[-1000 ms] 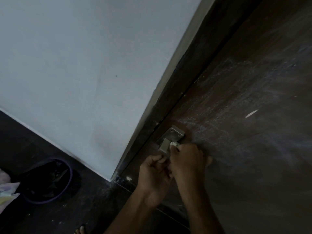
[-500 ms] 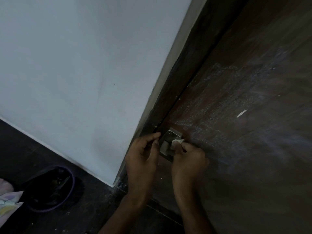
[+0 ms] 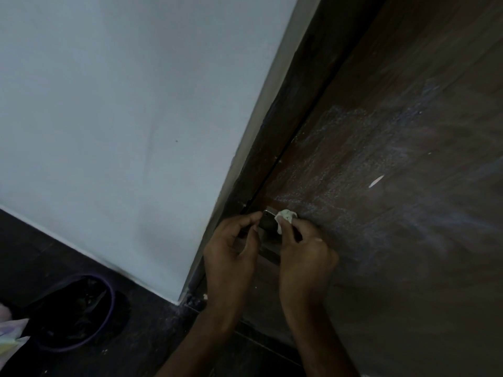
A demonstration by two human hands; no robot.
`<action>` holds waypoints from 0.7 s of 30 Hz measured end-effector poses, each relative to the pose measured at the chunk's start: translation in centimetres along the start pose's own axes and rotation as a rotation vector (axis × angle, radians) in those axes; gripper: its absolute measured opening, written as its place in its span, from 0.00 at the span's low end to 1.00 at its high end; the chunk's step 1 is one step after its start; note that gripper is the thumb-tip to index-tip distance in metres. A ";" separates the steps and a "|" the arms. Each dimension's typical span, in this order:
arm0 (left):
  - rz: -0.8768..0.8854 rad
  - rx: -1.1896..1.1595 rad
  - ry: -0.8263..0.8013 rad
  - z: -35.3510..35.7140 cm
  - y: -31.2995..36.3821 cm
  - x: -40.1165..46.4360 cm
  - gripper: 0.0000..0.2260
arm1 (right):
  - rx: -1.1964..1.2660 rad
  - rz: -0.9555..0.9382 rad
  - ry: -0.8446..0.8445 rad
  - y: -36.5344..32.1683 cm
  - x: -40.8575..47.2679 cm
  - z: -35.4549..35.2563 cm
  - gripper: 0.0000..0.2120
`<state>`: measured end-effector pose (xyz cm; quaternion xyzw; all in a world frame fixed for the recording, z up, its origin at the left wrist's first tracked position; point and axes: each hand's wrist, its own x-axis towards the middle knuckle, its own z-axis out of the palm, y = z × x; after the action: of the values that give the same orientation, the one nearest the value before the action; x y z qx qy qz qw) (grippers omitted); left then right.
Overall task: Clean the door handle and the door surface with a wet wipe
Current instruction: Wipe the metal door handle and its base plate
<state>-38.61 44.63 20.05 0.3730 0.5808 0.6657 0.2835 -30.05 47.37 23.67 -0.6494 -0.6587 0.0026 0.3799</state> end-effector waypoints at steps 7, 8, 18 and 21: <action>-0.011 0.024 0.065 -0.7 -0.2 0.4 0.14 | -0.060 -0.381 -0.007 0.3 -0.4 1.9 0.12; -0.012 0.037 0.066 -0.8 -0.3 0.5 0.15 | -0.098 -0.418 -0.054 -0.5 -0.3 2.4 0.12; 0.002 0.128 0.048 -0.3 -0.5 0.4 0.17 | -0.099 -0.400 0.073 1.2 -0.4 2.0 0.10; -0.039 0.123 0.064 -0.1 -0.7 0.4 0.18 | -0.149 -0.517 -0.072 -0.1 0.0 3.8 0.11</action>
<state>-38.98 44.98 19.45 0.3569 0.6364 0.6347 0.2545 -32.08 49.17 21.05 -0.4854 -0.8141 -0.1198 0.2954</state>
